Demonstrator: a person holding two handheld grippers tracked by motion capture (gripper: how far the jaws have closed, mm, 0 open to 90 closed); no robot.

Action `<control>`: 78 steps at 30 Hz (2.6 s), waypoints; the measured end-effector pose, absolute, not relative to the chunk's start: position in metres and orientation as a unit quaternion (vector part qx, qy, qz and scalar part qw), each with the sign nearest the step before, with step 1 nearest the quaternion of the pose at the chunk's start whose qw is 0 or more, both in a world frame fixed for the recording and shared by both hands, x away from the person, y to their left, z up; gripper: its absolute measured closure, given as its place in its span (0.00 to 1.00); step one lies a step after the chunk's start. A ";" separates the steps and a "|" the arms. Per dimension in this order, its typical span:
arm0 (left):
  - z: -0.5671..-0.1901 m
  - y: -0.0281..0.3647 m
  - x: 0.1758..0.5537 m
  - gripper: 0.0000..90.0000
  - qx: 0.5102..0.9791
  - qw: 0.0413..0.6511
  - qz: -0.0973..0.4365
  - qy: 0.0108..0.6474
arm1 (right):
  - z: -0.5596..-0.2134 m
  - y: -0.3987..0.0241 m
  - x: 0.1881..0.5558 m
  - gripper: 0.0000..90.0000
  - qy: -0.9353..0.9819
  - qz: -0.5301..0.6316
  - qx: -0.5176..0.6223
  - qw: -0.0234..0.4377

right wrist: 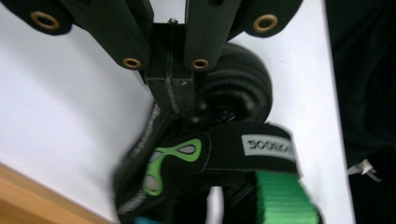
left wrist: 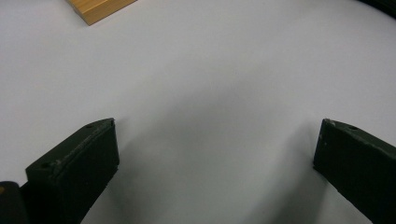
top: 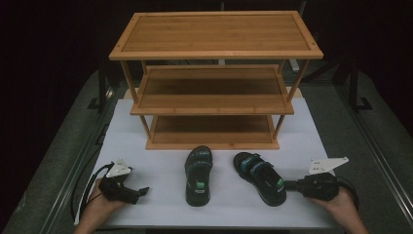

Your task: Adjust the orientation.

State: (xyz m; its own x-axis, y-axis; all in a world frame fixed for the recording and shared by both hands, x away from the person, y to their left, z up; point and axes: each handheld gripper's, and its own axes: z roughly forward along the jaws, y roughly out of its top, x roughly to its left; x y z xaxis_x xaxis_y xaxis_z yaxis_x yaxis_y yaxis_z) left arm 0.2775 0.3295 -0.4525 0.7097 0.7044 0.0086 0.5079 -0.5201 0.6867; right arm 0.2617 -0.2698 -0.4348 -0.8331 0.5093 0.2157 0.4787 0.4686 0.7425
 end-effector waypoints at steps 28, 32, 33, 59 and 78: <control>-0.453 0.329 0.278 0.00 0.859 0.341 0.145 0.353 | -0.381 -0.228 0.295 0.75 0.845 0.468 0.252 0.060; -0.453 0.329 0.278 0.00 0.859 0.342 0.144 0.353 | -0.383 -0.218 0.304 0.75 0.848 0.469 0.245 0.042; -0.453 0.329 0.278 0.00 0.859 0.342 0.144 0.353 | -0.385 -0.215 0.307 0.73 0.849 0.467 0.245 0.037; -0.453 0.329 0.278 0.00 0.859 0.341 0.144 0.354 | -0.382 -0.176 0.323 0.76 0.858 0.458 0.230 0.009; -0.453 0.329 0.278 0.00 0.859 0.341 0.143 0.354 | -0.391 -0.117 0.337 0.76 0.867 0.455 0.202 -0.006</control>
